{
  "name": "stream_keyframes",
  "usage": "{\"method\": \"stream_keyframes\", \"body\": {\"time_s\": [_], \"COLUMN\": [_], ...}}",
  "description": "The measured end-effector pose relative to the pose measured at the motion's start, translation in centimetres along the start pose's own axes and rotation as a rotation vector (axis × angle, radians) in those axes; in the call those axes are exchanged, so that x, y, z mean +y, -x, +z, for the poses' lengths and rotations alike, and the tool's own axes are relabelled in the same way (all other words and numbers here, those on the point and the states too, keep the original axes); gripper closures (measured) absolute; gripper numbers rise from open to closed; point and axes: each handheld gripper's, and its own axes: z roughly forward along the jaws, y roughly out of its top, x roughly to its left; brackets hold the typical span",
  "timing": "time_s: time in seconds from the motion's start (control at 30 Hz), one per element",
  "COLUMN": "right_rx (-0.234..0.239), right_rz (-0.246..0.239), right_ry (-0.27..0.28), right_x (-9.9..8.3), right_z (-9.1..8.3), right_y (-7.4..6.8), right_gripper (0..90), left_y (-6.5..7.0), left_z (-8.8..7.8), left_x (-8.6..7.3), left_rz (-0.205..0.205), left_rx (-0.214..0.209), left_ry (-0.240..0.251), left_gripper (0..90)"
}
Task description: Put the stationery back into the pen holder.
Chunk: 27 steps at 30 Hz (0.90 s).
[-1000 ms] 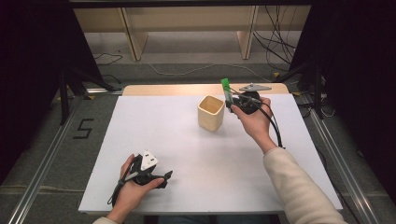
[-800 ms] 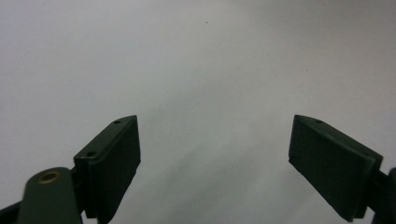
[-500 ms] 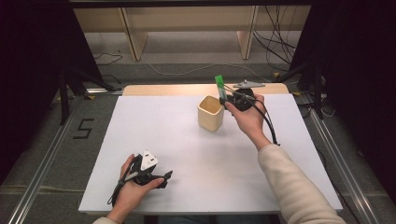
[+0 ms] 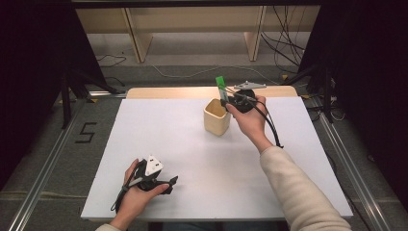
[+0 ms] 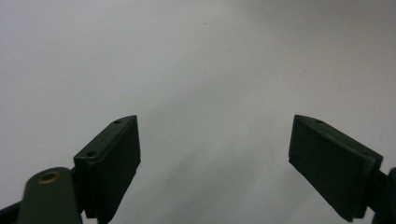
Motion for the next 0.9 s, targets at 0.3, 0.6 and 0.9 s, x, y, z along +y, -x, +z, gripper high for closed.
{"method": "stream_keyframes", "body": {"time_s": [0.3,0.6,0.9], "right_rx": [0.008,0.0,-0.006], "right_rz": [-0.01,-0.011,-0.019], "right_ry": [0.011,-0.003,-0.027], "right_x": [0.3,0.0,-1.5], "right_z": [0.8,0.5,-2.9], "right_y": [-0.4,0.0,1.9], "right_gripper": [65.9,29.9,26.6], "left_y": [0.0,0.0,0.1], "left_z": [0.0,0.0,0.1], "left_x": [0.0,0.0,0.0], "left_rz": [-0.001,0.0,0.004], "left_rx": [-0.004,-0.005,-0.004], "left_ry": [-0.001,0.003,-0.007], "left_gripper": [16.6,16.5,16.5]}}
